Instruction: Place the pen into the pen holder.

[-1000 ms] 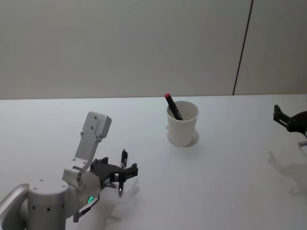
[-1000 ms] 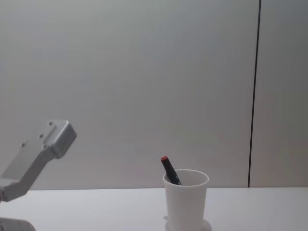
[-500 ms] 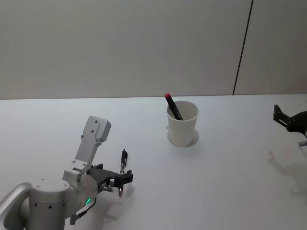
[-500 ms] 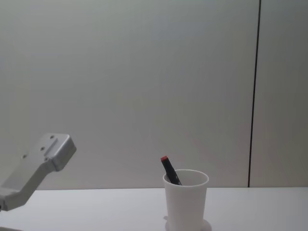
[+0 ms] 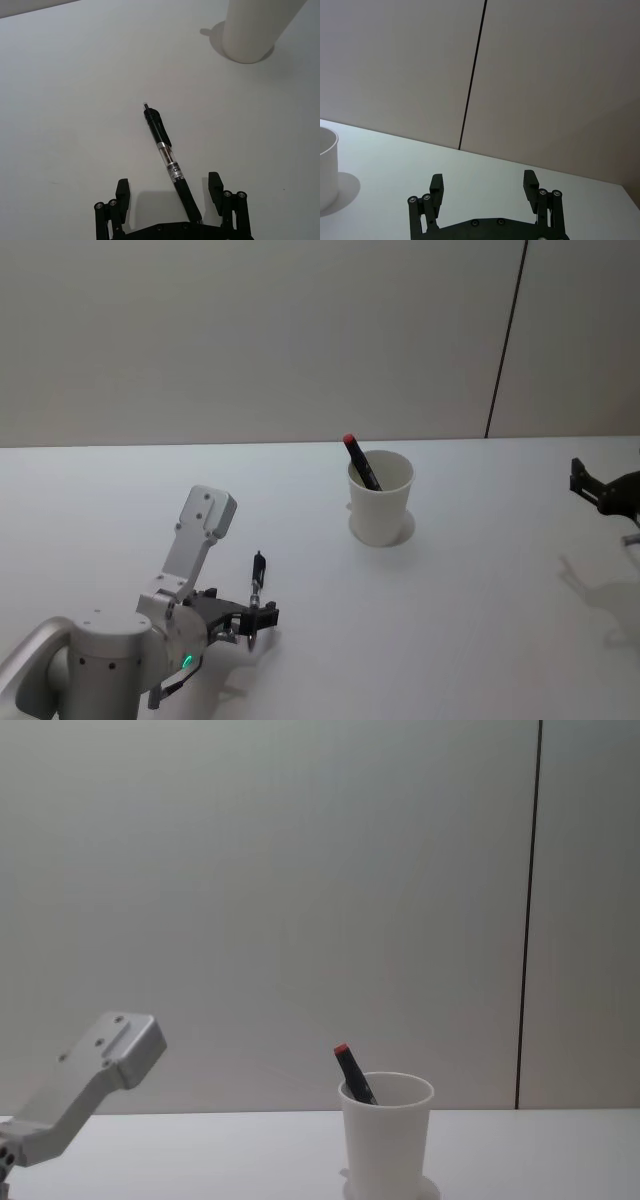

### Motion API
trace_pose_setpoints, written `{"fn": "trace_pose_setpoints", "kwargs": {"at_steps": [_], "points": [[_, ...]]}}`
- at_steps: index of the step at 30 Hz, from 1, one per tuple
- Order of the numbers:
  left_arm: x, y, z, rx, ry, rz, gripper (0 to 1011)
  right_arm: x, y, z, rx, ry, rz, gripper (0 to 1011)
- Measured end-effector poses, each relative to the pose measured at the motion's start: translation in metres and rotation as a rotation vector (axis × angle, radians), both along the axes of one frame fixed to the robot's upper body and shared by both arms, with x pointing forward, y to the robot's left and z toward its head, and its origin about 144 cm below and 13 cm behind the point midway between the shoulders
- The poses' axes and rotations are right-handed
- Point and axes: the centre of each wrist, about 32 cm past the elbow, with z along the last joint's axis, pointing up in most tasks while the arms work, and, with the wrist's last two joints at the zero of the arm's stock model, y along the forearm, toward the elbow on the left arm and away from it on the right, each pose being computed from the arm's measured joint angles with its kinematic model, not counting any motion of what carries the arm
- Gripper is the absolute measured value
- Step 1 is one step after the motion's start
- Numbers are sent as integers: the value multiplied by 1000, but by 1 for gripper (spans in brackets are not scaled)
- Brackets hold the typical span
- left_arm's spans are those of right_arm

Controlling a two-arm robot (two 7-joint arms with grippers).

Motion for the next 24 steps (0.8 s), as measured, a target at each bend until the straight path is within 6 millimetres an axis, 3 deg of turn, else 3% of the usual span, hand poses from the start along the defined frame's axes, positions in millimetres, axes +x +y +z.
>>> {"fn": "trace_pose_setpoints", "kwargs": {"at_steps": [13, 19, 24], "points": [[3, -2, -2, 0, 18, -8, 1000, 0, 0, 0, 0, 0, 0, 1001], [4, -3, -2, -2, 22, -11, 887, 0, 0, 0, 0, 0, 0, 1001], [5, -5, -2, -5, 27, -12, 728, 0, 0, 0, 0, 0, 0, 1001]]}}
